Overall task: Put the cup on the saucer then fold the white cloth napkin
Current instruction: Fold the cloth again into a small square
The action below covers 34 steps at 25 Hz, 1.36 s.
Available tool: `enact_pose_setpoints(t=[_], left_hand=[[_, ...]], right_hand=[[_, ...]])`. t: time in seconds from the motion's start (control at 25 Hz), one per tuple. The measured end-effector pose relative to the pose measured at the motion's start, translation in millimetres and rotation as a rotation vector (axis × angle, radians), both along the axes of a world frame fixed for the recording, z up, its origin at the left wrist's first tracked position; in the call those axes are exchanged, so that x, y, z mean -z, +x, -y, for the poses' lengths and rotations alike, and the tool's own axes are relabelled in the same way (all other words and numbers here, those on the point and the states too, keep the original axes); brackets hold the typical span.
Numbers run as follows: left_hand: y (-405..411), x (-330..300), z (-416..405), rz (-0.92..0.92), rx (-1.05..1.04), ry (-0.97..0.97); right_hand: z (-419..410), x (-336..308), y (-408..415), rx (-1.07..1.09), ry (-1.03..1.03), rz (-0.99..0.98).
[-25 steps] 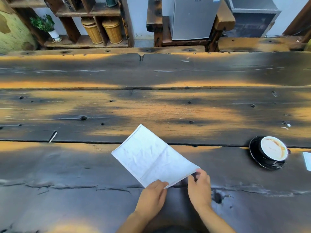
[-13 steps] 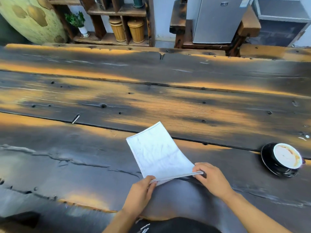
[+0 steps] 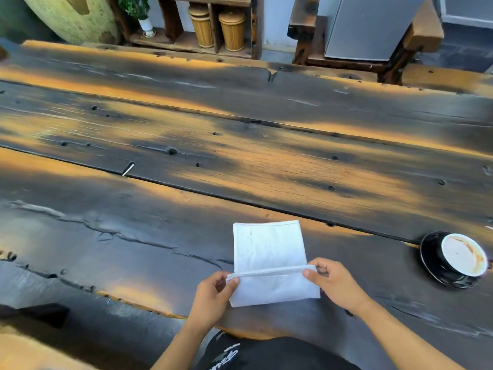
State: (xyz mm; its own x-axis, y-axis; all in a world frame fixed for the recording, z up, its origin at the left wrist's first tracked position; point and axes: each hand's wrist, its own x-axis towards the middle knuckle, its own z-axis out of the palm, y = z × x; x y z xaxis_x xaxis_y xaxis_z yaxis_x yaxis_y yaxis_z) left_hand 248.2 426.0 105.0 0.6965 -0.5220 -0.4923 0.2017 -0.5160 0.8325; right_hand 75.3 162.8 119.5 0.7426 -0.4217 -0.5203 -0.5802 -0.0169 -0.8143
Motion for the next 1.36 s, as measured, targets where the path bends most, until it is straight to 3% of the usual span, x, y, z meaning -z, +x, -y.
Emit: enact_pose_setpoints(t=[0.28, 0.52, 0.76, 0.88, 1.12, 1.24, 1.36], left_hand=[[43, 25, 67, -0.034, -0.154, 0.093], [82, 48, 106, 0.05, -0.124, 0.273], [95, 72, 118, 0.243, 0.05, 0.476], [98, 81, 118, 0.422, 0.145, 0.6], [104, 90, 117, 0.63, 0.111, 0.507], [89, 86, 109, 0.776, 0.169, 0.468], [71, 93, 94, 0.875, 0.433, 0.388]], right_hand=[[22, 31, 47, 0.298, 0.035, -0.039], [48, 65, 91, 0.346, -0.059, -0.092], [52, 86, 114, 0.328, -0.194, -0.2], [51, 90, 117, 0.342, -0.291, -0.261], [44, 91, 120, 0.338, -0.557, -0.346], [26, 82, 129, 0.197, -0.8, -0.205], [-12, 86, 148, -0.128, -0.865, -0.038]])
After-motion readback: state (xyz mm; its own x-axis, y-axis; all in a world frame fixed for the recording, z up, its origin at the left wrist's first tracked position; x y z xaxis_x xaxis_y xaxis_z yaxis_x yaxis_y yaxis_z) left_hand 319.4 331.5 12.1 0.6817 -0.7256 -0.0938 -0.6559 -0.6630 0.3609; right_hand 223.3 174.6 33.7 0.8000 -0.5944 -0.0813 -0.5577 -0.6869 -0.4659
